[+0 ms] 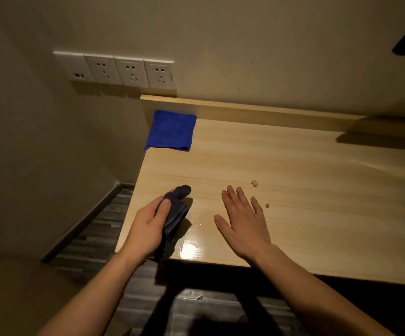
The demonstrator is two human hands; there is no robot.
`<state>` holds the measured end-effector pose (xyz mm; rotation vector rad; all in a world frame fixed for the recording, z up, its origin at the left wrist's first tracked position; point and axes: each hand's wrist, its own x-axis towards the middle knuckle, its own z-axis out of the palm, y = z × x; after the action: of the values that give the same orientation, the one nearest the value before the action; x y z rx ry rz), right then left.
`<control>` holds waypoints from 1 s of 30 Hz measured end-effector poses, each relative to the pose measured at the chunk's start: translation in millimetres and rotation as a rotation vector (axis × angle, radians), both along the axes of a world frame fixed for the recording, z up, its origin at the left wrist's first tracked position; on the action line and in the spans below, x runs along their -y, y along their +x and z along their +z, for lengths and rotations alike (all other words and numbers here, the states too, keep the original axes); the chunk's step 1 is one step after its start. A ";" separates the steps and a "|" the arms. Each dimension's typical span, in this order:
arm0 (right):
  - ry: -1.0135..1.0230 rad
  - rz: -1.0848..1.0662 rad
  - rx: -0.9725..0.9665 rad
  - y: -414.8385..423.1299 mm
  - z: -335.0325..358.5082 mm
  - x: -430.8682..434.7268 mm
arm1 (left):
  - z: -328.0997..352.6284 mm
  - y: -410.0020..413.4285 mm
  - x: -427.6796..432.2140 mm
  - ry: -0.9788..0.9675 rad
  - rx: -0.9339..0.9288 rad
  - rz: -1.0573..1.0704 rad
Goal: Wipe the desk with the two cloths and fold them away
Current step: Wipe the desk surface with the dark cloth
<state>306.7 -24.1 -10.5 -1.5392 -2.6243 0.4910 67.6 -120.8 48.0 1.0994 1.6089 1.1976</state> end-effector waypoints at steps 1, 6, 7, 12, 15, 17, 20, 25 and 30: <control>-0.024 -0.007 -0.061 1.4 1.8 -1.2 | 6.3 1.2 -18.1 0.014 -0.015 0.020; -0.103 -0.041 -0.301 19.5 14.6 -20.1 | 18.3 11.9 -133.0 0.079 -0.155 -0.028; -0.088 -0.035 -0.310 25.0 17.6 -27.3 | 19.5 16.0 -157.2 0.099 -0.227 -0.055; -0.030 -0.046 -0.298 49.6 28.1 -76.7 | -1.6 37.1 -259.5 0.103 -0.821 -0.233; -0.011 -0.053 -0.266 60.8 27.8 -108.0 | -40.5 45.4 -279.1 -0.174 -1.154 -0.473; -0.003 -0.045 -0.239 62.6 29.7 -127.4 | -53.5 47.2 -281.7 -0.218 -1.202 -0.486; 0.024 -0.002 -0.218 52.0 38.2 -157.0 | -49.4 42.0 -273.5 -0.160 -1.166 -0.450; 0.054 0.130 -0.153 -2.4 55.2 -210.5 | -49.2 -4.1 -190.9 -0.117 -1.064 -0.238; 0.034 0.391 -0.014 -64.9 53.5 -254.8 | -61.4 -49.2 -111.3 -0.389 -1.084 -0.145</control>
<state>241.8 230.7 43.0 -1.0063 -2.9115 0.4710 18.4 -9.5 -13.4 1.6773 2.3371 0.0826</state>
